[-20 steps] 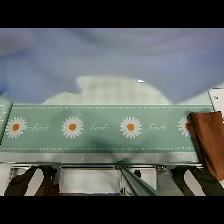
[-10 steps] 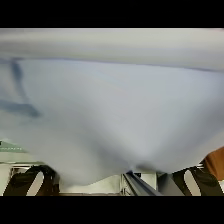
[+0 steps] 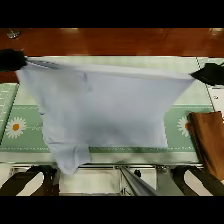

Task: Fold the shirts.

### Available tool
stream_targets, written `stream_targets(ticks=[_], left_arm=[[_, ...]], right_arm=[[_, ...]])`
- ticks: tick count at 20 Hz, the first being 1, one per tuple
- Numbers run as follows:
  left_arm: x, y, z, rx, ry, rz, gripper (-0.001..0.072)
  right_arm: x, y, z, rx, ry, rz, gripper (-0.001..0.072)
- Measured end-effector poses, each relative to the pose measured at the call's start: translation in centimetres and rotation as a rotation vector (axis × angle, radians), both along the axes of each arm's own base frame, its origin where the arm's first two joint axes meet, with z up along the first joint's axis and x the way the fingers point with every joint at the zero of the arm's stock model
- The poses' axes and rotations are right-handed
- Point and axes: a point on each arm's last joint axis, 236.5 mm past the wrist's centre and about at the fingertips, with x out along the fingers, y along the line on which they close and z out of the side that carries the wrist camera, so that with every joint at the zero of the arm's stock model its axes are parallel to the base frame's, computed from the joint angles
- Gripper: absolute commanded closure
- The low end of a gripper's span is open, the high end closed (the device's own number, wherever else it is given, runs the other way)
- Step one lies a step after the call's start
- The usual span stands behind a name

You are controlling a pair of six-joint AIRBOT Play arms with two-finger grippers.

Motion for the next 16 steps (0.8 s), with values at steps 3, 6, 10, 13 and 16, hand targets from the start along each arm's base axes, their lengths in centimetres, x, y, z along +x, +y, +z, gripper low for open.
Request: stream_targets(ticks=[3,6,10,13,16], left_arm=[[4.8,-0.3,-5.9,-0.089,0.07,0.041,0.0681],[8.7,-1.0,-11.0,-0.187,0.138,0.075,0.0681],[11.4,-2.6,-15.2,-0.323,0.224,0.096,0.0681],[11.4,-2.3,-15.1,-0.329,0.276,0.043,0.0681],[8.8,-1.5,-14.8,-0.313,0.394,-0.054,0.0681]], right_arm=[[6.1,0.1,-5.3,0.067,0.057,-0.015,0.0689],[11.7,0.8,-9.1,0.112,0.088,-0.039,0.0689],[15.3,2.1,-12.9,0.167,0.168,-0.04,0.0689],[14.2,1.9,-13.8,0.184,0.247,-0.004,0.0689],[11.4,1.4,-14.0,0.187,0.349,0.056,0.0689]])
